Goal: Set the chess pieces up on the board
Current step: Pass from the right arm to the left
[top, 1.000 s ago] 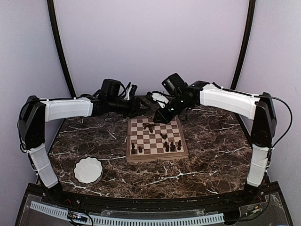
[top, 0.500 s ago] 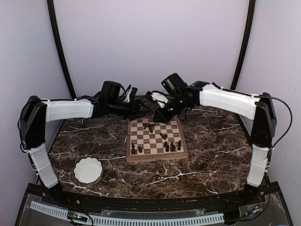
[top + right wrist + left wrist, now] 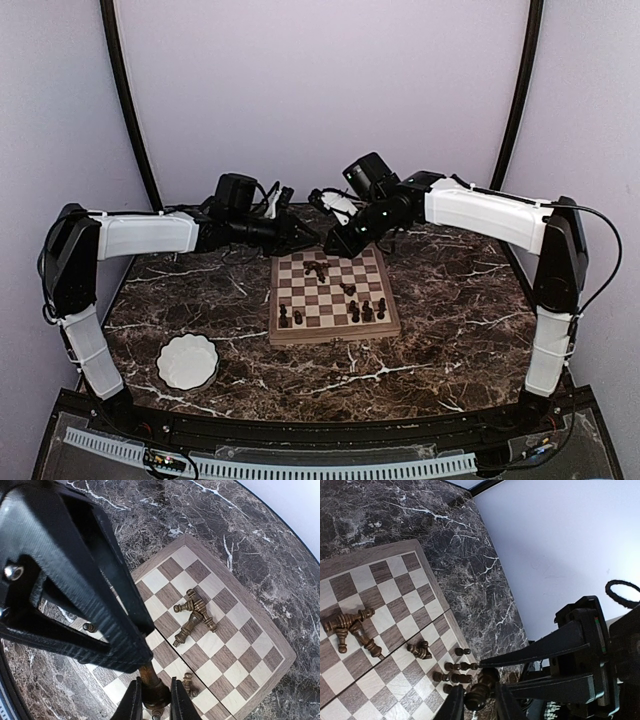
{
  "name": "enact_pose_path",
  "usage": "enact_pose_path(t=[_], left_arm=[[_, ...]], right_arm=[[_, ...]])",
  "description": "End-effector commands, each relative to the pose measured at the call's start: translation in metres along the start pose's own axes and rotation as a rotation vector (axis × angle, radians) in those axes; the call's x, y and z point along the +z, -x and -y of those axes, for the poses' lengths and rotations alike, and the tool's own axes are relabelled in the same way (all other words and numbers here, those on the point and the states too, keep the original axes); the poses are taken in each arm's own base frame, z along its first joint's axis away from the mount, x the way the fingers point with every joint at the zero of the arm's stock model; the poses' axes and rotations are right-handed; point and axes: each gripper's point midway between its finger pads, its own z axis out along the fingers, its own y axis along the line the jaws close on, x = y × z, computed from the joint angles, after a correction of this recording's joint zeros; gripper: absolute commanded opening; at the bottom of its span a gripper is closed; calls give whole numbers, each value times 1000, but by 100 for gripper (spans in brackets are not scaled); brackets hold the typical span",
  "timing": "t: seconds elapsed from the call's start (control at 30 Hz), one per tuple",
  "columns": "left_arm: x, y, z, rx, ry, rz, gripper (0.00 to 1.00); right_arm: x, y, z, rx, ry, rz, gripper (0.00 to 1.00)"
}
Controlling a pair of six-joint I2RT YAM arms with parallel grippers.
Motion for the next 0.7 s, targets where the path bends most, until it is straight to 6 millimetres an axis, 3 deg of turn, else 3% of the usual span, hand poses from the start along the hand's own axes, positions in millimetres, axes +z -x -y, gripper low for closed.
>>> enact_pose_path(t=[0.0, 0.1, 0.23, 0.33, 0.37, 0.47, 0.67], left_arm=[[-3, 1, 11, 33, -47, 4, 20], [-3, 3, 13, 44, -53, 6, 12], [-13, 5, 20, 118, -24, 8, 9], [-24, 1, 23, 220, 49, 12, 8], [-30, -4, 19, 276, 96, 0, 8], [-34, -28, 18, 398, 170, -54, 8], [-32, -76, 16, 615, 277, -173, 9]], right_arm=[[-22, 29, -5, -10, -1, 96, 8], [-23, 27, -5, -9, -3, 90, 12], [-34, 13, -12, 42, 31, 46, 38], [-49, -8, -27, 96, 101, 41, 44], [-59, -11, -30, 114, 106, 66, 45], [-67, -37, -23, 210, 89, 77, 50], [-59, -88, 9, 367, -39, 15, 53]])
